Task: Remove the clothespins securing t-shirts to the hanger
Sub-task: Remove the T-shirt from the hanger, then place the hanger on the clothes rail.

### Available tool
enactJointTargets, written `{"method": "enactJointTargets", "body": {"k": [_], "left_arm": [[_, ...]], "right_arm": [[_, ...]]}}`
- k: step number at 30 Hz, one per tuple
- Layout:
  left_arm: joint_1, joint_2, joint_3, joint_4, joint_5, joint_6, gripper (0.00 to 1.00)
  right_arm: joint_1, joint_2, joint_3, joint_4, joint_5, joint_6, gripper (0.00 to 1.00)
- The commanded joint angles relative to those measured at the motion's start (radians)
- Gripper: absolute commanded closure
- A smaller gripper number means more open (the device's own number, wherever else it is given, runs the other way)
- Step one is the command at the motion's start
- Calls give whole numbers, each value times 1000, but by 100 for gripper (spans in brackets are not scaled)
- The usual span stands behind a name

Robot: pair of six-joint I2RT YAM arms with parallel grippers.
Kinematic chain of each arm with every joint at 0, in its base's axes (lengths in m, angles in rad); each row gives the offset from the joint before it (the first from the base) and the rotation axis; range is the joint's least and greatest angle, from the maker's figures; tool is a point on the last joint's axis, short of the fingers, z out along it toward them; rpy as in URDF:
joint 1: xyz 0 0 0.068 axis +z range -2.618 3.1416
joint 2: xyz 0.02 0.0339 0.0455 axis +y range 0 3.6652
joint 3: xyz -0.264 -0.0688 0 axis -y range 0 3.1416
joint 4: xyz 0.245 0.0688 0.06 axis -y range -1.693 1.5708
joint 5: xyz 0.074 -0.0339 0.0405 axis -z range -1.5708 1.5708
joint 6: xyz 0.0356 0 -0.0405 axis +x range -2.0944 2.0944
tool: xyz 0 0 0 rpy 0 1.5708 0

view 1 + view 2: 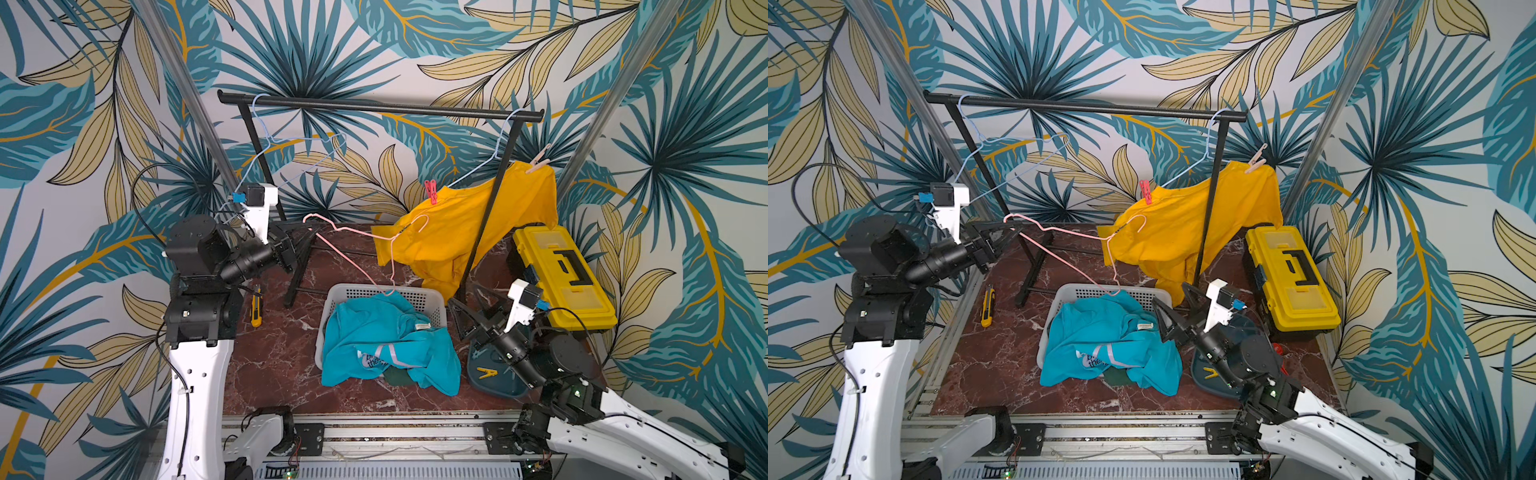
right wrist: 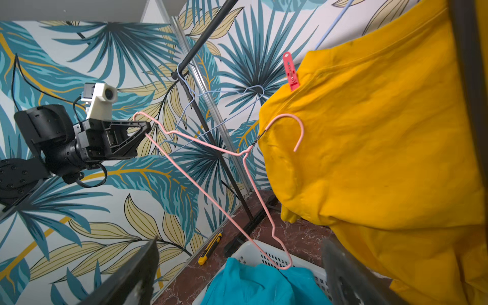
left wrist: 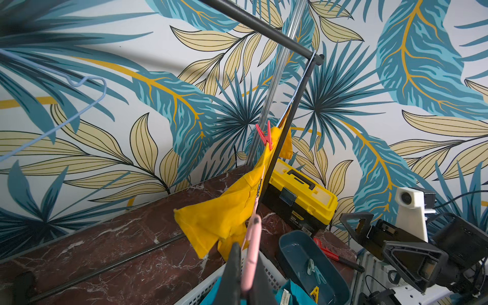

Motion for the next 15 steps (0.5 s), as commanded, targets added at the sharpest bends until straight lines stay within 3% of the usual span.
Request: {"method": "enactJointTargets", "body": {"k": [1,6,11,15], "left_arm": [[11,-17,71,-21,71,-22,100],[12,-59,89,24,169,-76,100],[11,-97,114,64,150,-104,100],[12,-59,182,118,169,-209,100]], "right_arm": [[1,-57,-47,-88,74,13,3],[1,-90,-46,-129,110,4,3],[1,-80,-40,-145,118,13,3],[2,-76,-41,-149,123,19,3]]}}
